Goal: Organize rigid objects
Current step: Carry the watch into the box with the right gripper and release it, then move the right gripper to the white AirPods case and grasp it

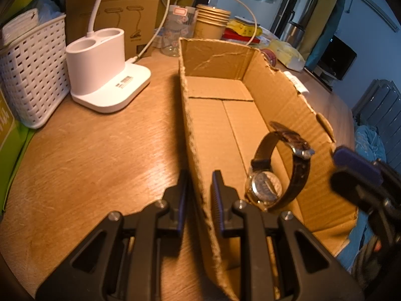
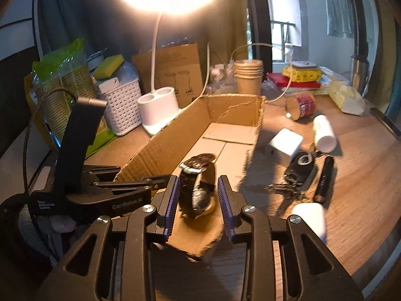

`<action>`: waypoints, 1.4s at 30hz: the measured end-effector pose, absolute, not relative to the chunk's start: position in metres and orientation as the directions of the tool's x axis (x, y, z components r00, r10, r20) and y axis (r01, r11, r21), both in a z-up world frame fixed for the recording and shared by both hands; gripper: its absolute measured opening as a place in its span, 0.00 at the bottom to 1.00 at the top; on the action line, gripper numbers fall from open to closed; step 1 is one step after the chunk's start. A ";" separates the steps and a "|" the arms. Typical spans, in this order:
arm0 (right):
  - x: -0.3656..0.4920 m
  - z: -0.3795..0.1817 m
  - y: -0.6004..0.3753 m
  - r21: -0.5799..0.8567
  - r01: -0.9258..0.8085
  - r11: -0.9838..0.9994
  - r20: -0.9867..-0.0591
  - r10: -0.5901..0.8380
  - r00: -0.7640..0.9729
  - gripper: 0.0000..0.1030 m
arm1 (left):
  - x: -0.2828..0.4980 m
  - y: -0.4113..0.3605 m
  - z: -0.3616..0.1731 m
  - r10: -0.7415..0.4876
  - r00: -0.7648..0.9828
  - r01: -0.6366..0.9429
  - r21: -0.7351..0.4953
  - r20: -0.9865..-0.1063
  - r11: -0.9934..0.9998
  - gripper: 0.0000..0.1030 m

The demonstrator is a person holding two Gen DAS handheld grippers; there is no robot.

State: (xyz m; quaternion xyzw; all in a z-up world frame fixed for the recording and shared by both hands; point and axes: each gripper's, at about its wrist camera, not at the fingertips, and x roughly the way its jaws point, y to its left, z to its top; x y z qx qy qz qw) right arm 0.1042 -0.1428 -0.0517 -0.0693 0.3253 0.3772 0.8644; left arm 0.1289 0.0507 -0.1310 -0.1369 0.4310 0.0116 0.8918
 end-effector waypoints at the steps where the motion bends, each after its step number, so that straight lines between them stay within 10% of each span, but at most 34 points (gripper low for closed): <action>1: 0.105 -0.049 -0.147 0.125 -0.691 0.712 -0.607 0.606 0.514 0.34 | 0.129 0.050 -0.131 -0.098 0.628 -0.138 -0.234 -0.772 0.962 0.19; 42: 0.151 -0.090 -0.216 0.002 -0.486 0.874 -0.683 0.356 0.638 0.52 | 0.128 0.050 -0.130 -0.096 0.629 -0.138 -0.232 -0.772 0.963 0.19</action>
